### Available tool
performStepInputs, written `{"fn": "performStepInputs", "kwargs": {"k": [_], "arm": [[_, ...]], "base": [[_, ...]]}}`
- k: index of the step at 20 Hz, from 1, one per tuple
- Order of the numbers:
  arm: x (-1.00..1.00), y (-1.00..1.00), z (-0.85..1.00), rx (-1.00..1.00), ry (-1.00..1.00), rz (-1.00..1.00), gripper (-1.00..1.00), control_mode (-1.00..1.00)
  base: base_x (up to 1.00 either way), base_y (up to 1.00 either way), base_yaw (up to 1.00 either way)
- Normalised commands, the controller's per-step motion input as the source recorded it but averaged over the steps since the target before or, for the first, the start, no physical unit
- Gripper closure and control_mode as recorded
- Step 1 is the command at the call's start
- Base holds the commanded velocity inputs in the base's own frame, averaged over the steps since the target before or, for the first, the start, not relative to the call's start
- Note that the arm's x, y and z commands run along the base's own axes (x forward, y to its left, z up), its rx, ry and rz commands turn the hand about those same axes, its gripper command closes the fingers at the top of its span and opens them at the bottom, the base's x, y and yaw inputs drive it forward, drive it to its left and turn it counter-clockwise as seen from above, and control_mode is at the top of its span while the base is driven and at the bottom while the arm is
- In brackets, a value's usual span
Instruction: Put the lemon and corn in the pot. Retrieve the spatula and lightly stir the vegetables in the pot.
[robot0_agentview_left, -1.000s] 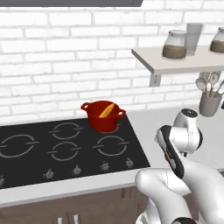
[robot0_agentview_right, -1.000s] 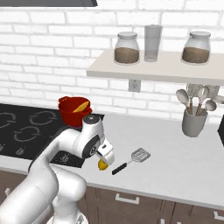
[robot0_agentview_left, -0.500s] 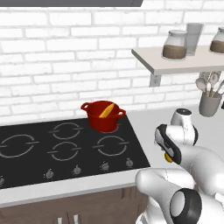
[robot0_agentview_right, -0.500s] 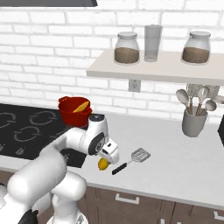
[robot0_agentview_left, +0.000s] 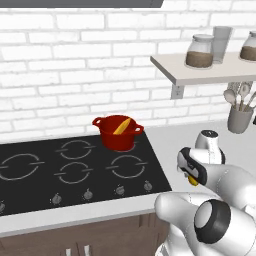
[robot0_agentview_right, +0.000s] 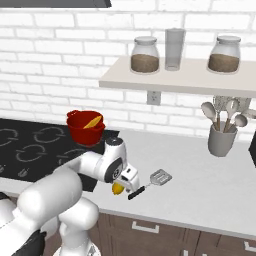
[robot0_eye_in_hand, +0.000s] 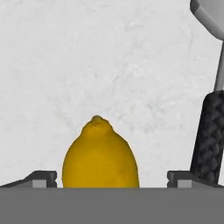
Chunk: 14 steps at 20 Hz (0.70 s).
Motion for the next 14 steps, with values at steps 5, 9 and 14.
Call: {"fn": "performStepInputs", "kwargs": {"k": [5, 9, 14], "arm": [[0.0, 0.0, -0.17, 0.0, 0.0, 0.1, -1.0, -1.0], [0.0, 0.12, -0.14, 0.0, 0.0, 0.09, 1.0, -1.0], [0.0, 0.15, -0.02, 0.0, 0.0, 0.08, 1.0, -1.0]], "base": [[0.0, 0.0, 0.0], [0.0, 0.0, 0.0], [0.0, 0.0, 0.0]]}}
